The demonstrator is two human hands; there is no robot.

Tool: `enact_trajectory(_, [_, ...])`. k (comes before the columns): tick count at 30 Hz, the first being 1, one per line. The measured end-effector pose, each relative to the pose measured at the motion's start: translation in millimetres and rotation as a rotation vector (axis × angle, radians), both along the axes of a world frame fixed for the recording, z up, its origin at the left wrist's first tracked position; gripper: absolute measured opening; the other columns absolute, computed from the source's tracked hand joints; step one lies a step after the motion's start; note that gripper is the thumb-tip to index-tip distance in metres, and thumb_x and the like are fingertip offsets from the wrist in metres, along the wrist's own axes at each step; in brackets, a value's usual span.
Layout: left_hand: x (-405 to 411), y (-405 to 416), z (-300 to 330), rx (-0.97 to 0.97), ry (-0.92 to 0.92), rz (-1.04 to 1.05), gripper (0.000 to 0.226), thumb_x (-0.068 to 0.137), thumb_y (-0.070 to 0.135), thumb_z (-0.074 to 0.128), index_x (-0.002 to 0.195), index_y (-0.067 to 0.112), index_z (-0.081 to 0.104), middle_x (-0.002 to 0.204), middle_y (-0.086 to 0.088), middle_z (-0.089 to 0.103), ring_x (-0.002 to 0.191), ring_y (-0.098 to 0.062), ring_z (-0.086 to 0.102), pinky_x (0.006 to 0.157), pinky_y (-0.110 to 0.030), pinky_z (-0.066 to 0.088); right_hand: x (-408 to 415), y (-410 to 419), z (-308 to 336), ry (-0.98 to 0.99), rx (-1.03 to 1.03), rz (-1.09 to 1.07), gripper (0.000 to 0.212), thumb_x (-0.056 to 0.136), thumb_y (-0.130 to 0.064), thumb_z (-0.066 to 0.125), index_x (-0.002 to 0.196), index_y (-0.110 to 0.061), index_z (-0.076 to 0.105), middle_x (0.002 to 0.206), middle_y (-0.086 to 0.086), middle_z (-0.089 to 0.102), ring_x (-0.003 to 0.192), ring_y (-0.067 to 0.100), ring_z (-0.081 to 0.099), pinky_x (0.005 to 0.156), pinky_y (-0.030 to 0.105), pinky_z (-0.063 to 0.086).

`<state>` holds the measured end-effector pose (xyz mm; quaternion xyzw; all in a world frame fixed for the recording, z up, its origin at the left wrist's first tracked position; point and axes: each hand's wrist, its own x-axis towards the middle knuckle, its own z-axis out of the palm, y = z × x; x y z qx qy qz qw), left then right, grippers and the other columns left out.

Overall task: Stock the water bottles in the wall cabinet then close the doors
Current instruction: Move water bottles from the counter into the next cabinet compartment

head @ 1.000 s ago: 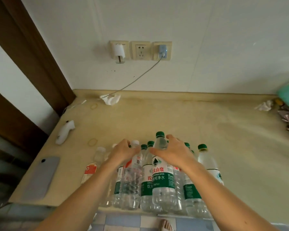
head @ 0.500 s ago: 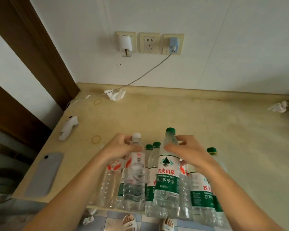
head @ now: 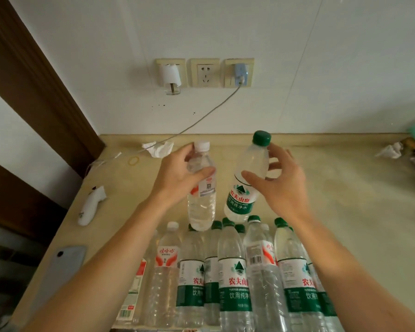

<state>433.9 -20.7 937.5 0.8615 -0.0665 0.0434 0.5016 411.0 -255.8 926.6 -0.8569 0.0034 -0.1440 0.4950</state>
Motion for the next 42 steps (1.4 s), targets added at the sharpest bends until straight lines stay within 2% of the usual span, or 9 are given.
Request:
enact_trajectory(2, [5,-8,-9,0.015,-0.061,0.027,0.047,0.079,0.032,0.085,0.120,0.028,0.061,0.109,0.024,0.063,0.103,0.015,0.058,0.080,-0.003,0.046,6,2,-12,-0.030,-0.011,0.027,0.076,0.074,-0.041,0.083,0.142,-0.029,0.050,0.122,-0.016,0.054,0.102,-0.004,0.057,0.077,0.015,0.052])
enact_trajectory(6, [12,-22,-34,0.136,-0.085,0.064,0.063,0.078,0.033,0.086,0.132,0.019,0.057,0.123,0.006,0.062,0.116,-0.011,0.056,0.098,-0.029,0.047,16,4,-40,-0.015,-0.059,0.078,0.076,0.078,-0.027,0.087,0.144,-0.024,0.048,0.132,-0.010,0.048,0.110,0.015,0.056,0.094,0.035,0.057])
enact_trajectory(10, [14,-30,-56,0.183,-0.072,0.089,0.065,0.079,0.034,0.084,0.134,0.019,0.053,0.121,0.010,0.055,0.112,-0.008,0.049,0.094,-0.017,0.038,20,5,-66,0.028,-0.080,0.108,0.076,0.078,-0.025,0.087,0.143,-0.024,0.047,0.132,-0.011,0.046,0.117,0.020,0.054,0.099,0.044,0.054])
enact_trajectory(13, [11,-32,-69,0.181,-0.064,0.106,0.066,0.080,0.034,0.084,0.134,0.019,0.051,0.119,0.011,0.052,0.108,-0.005,0.046,0.083,-0.008,0.034,19,5,-80,0.062,-0.074,0.115,0.076,0.078,-0.022,0.088,0.142,-0.021,0.047,0.134,-0.008,0.046,0.120,0.022,0.053,0.101,0.045,0.052])
enact_trajectory(19, [13,-28,-76,0.162,-0.047,0.100,0.069,0.081,0.038,0.082,0.137,0.018,0.047,0.129,0.005,0.054,0.112,-0.007,0.049,0.085,-0.010,0.038,27,-4,-84,0.122,-0.094,0.154,0.082,0.075,-0.024,0.090,0.142,-0.024,0.042,0.134,-0.006,0.044,0.116,0.017,0.054,0.101,0.040,0.053])
enact_trajectory(26, [5,-30,-98,-0.009,0.220,0.141,0.092,0.071,0.037,0.091,0.144,0.033,0.035,0.134,0.014,0.051,0.119,-0.007,0.053,0.098,-0.027,0.046,43,-11,-97,0.408,-0.080,0.258,0.103,0.067,-0.028,0.094,0.149,-0.028,0.031,0.140,-0.004,0.043,0.119,0.016,0.050,0.100,0.034,0.046])
enact_trajectory(32, [-1,-32,-127,-0.199,0.381,0.226,0.082,0.072,0.020,0.090,0.140,0.026,0.045,0.136,0.009,0.060,0.127,-0.014,0.057,0.112,-0.049,0.044,58,-22,-116,0.553,0.027,0.375,0.084,0.070,-0.025,0.092,0.140,-0.025,0.046,0.132,-0.004,0.058,0.123,0.023,0.055,0.106,0.048,0.046])
enact_trajectory(39, [-4,-46,-126,-0.202,0.352,0.332,0.071,0.077,0.019,0.086,0.137,0.028,0.049,0.130,0.009,0.063,0.121,-0.014,0.060,0.099,-0.037,0.052,58,-17,-119,0.536,0.142,0.368,0.069,0.072,-0.015,0.090,0.128,-0.027,0.051,0.113,-0.011,0.062,0.110,0.019,0.061,0.080,0.026,0.048])
enact_trajectory(42, [-10,-48,-116,-0.207,0.298,0.371,0.071,0.078,0.021,0.085,0.138,0.028,0.049,0.131,0.009,0.062,0.118,-0.010,0.059,0.090,-0.026,0.049,46,-19,-112,0.487,0.152,0.304,0.069,0.073,-0.014,0.089,0.131,-0.024,0.052,0.108,-0.015,0.062,0.106,0.018,0.062,0.082,0.029,0.052])
